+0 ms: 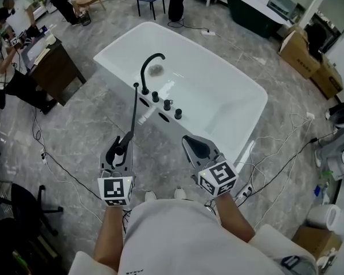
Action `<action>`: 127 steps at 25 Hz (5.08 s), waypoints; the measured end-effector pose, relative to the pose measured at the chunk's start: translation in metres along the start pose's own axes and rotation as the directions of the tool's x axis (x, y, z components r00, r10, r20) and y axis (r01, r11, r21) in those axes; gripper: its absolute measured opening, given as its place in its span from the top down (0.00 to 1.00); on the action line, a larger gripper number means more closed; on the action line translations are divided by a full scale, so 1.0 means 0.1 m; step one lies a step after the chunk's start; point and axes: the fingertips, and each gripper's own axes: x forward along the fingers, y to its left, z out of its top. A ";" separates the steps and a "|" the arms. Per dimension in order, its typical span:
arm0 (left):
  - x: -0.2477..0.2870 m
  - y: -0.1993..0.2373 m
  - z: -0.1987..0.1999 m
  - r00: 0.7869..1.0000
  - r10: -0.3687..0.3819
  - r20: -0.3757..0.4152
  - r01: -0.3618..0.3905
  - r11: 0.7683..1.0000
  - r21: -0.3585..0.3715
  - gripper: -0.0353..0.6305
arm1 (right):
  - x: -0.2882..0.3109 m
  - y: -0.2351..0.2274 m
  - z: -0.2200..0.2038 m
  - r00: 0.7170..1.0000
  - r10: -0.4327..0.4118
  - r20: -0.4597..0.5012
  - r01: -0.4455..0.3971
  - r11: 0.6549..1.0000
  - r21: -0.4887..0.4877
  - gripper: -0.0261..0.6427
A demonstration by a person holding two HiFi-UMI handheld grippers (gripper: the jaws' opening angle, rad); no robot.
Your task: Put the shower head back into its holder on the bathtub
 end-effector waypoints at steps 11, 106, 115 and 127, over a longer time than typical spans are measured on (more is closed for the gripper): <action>0.08 -0.18 0.00 0.998 0.060 -0.005 -0.061 0.998 -0.020 0.74 | 0.15 0.01 0.03 0.994 0.107 0.002 -0.107 0.994 -0.011 0.93; 2.64 2.25 1.49 0.942 -0.210 0.260 0.213 0.977 0.018 0.75 | 3.75 -0.35 1.67 0.991 0.038 0.128 -0.022 0.992 -0.122 0.93; 3.21 2.43 1.52 0.954 -0.181 0.240 0.185 0.983 0.005 0.75 | 4.24 -0.75 1.73 0.990 0.084 0.110 -0.071 0.991 -0.115 0.93; 4.06 2.53 1.32 0.978 -0.147 0.145 0.152 0.988 -0.027 0.75 | 4.90 -1.40 1.59 0.985 0.165 0.044 -0.163 0.985 -0.062 0.93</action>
